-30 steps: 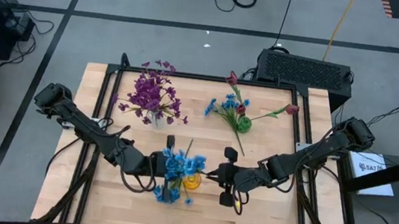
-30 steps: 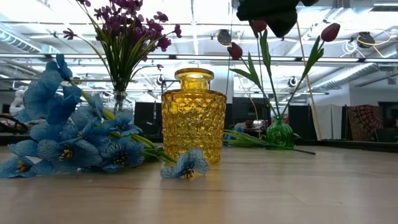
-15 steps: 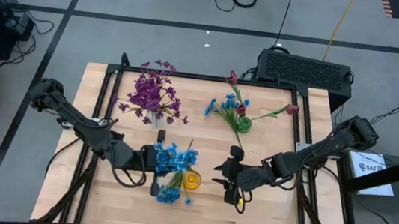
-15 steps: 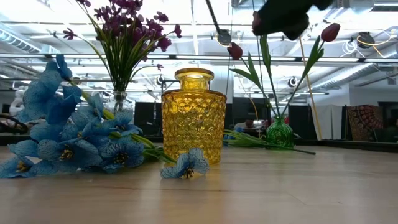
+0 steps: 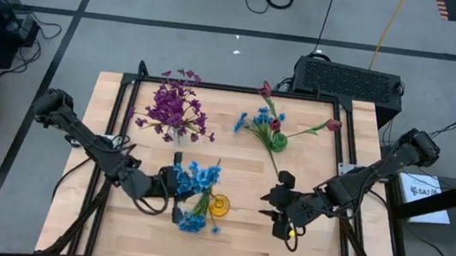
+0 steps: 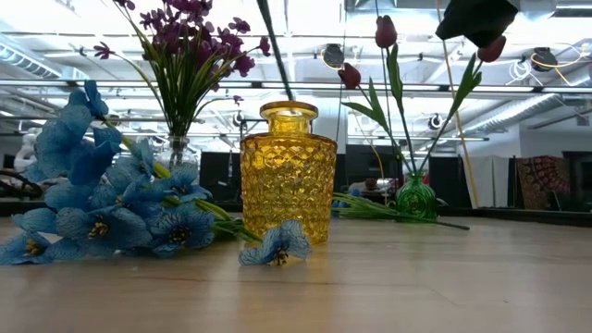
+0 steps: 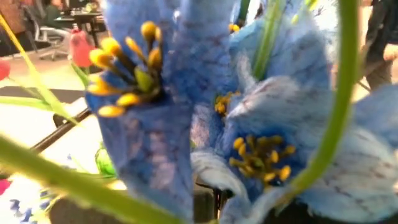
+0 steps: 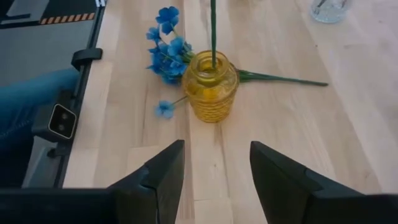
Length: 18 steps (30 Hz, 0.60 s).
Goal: Sort flowers into vase by color
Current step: Put the middle right blue flowers into the yellow vase
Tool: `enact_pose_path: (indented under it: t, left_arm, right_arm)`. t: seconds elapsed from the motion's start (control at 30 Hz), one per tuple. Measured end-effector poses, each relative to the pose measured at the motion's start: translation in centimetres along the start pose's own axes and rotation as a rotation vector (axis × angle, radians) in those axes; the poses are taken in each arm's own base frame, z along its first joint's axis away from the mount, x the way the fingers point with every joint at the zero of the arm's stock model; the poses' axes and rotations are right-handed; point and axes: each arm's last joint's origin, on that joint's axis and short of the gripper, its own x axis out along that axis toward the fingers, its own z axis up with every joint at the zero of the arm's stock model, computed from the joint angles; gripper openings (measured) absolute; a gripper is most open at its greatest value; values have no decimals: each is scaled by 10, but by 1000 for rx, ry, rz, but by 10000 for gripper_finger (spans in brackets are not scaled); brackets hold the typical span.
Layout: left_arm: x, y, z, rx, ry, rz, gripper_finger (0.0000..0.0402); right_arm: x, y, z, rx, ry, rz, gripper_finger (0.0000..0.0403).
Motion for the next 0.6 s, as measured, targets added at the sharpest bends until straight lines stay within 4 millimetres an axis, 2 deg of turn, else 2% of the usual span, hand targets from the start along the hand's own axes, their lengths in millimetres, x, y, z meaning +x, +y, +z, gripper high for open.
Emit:
enact_pose_path:
  t: [0.27,0.43,0.6]
  left_arm:
    - [2,8,-18,-2,35,36,22]
    - [10,9,-26,-8,58,53,25]
    - [22,10,-40,16,102,81,61]
  right_arm:
    - [0,0,0,-1,-9,-15,173]
    - [3,-3,-2,-4,-28,-118,173]
    - [10,-8,-9,3,9,-202,173]
